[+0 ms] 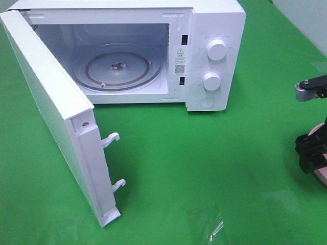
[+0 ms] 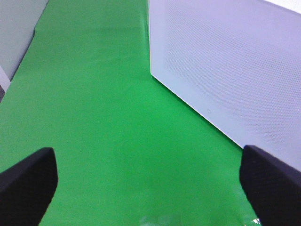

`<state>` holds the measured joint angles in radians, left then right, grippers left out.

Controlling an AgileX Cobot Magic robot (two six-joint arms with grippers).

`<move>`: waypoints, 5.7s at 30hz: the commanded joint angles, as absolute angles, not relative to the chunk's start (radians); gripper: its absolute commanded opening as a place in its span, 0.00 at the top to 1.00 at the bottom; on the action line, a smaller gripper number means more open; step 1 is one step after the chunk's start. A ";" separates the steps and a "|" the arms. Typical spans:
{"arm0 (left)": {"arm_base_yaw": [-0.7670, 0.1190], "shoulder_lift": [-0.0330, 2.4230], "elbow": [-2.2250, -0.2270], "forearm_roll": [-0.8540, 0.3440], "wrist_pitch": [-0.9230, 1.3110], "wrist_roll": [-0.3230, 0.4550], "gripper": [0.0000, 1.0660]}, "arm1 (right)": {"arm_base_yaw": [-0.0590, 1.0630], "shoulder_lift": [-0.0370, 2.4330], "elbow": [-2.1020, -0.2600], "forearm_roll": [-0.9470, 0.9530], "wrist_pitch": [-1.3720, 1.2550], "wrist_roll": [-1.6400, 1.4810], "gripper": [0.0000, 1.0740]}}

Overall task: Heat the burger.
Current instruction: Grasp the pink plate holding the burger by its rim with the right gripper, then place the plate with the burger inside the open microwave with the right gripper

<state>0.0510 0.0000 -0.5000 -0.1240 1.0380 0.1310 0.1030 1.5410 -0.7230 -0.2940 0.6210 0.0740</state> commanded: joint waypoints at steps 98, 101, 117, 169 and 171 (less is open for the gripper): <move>0.054 0.000 -0.497 -0.130 1.036 0.132 0.08 | 0.098 1.770 -0.723 -0.383 0.516 0.283 1.00; 0.054 0.000 -0.497 -0.130 1.036 0.132 0.08 | 0.125 1.756 -0.723 -0.444 0.555 0.340 1.00; 0.054 0.000 -0.497 -0.130 1.036 0.132 0.08 | 0.224 1.666 -0.723 -0.554 0.719 0.440 1.00; 0.054 0.000 -0.497 -0.130 1.036 0.132 0.08 | 0.801 1.386 -0.723 -0.566 1.084 0.458 1.00; 0.054 0.000 -0.497 -0.130 1.036 0.132 0.08 | 0.831 1.386 -0.723 -0.566 1.093 0.458 1.00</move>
